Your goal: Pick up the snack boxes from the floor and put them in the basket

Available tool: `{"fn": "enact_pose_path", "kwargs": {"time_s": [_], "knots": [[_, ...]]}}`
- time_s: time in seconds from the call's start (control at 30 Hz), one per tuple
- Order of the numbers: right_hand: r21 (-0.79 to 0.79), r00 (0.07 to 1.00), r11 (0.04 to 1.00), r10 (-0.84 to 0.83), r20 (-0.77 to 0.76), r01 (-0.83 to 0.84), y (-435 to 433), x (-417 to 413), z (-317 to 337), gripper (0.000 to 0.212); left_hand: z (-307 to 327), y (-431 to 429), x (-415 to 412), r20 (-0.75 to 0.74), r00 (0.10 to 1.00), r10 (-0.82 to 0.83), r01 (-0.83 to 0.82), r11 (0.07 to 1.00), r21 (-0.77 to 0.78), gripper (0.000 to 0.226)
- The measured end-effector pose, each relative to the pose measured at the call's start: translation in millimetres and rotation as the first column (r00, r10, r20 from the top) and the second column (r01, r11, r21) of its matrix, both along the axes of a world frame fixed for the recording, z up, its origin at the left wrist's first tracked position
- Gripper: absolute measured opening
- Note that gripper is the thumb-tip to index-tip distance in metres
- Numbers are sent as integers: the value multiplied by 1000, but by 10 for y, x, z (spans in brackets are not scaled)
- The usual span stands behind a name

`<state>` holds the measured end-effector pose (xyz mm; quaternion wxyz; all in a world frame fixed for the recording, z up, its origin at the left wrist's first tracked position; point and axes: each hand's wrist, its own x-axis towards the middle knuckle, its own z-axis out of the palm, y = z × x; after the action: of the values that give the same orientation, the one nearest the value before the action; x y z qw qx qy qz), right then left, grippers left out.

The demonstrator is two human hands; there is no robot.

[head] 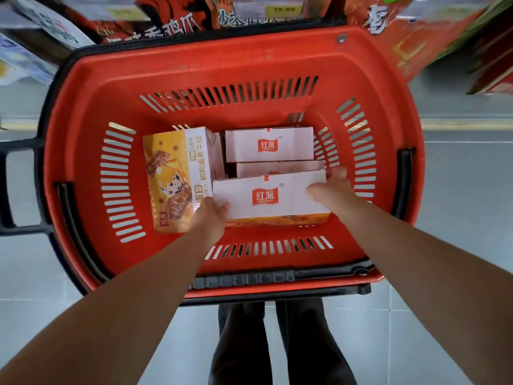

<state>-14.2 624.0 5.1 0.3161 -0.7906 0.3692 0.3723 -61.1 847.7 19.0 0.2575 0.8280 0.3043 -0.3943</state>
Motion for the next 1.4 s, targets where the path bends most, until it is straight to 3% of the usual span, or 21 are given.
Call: {"fn": "enact_pose_path", "kwargs": {"time_s": [0.1, 0.23, 0.33, 0.43, 0.53, 0.6, 0.67, 0.8, 0.97, 1.07, 1.23, 1.4], "knots": [[1, 976, 977, 215, -44, -215, 37, 32, 17, 91, -6, -48, -10, 5, 984, -178, 174, 969, 177, 42], [-4, 921, 926, 375, -107, -377, 44, 75, 38, 92, -29, -92, -14, 0, 961, -276, 264, 918, 296, 46], [-55, 867, 871, 478, -138, -489, 81, 59, 21, 95, -12, -74, 41, 70, 881, -468, 431, 854, 290, 84], [-56, 730, 735, 656, -192, -675, 107, 61, 97, 101, -98, -148, 128, 76, 734, -675, 665, 737, 125, 105], [101, 536, 552, 831, -145, -828, 66, 51, 218, 116, -260, -151, 292, 16, 684, -729, 729, 684, -4, 111], [52, 403, 419, 895, -190, -906, 60, 11, 241, 127, -336, -119, 346, -25, 627, -778, 778, 628, -25, 118], [-85, 333, 322, 916, -222, -943, 103, -75, 179, 125, -371, -120, 281, -24, 582, -812, 813, 582, 15, 127], [-192, 351, 311, 908, -230, -931, 178, -248, 14, 113, -486, -192, 82, 23, 591, -806, 796, 588, 141, 125], [-222, 403, 364, 900, -166, -905, 91, -274, -45, 114, -476, -209, 107, 25, 572, -820, 809, 569, 147, 123], [-296, 381, 322, 910, -167, -899, 98, -337, -50, 114, -442, -243, 89, 16, 555, -832, 817, 548, 181, 123], [-385, 290, 220, 947, -136, -897, 93, -674, -176, 100, -568, -269, -170, -107, 471, -875, 858, 427, 287, 125], [-341, 272, 201, 946, -177, -919, 60, -631, -466, 105, -749, -281, -107, -172, 446, -878, 884, 401, 241, 118]]}}
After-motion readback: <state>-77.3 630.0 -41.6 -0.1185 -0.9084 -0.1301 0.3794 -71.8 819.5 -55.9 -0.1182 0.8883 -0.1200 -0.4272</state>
